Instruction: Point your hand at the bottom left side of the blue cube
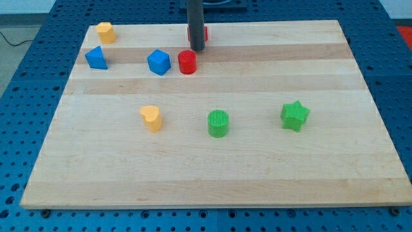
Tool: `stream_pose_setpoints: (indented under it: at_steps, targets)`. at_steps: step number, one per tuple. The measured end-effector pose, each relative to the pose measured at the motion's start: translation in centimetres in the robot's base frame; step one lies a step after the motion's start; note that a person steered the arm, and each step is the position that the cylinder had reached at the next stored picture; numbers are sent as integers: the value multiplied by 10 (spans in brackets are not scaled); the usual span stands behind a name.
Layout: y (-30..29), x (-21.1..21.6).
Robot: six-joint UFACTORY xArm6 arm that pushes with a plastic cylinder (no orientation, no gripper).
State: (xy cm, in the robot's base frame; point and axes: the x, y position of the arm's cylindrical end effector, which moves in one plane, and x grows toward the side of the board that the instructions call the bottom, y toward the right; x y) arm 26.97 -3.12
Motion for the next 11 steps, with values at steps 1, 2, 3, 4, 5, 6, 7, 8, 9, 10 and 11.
stream_pose_setpoints:
  at_steps: [1, 2, 3, 4, 5, 6, 7, 8, 9, 10, 11]
  targets:
    - [7, -12]
    - [16, -6]
    - [36, 13]
    - [36, 14]
    - [37, 13]
    - [85, 19]
    - [152, 41]
    - [140, 79]
    - [51, 107]
    - [-61, 109]
    - [-132, 105]
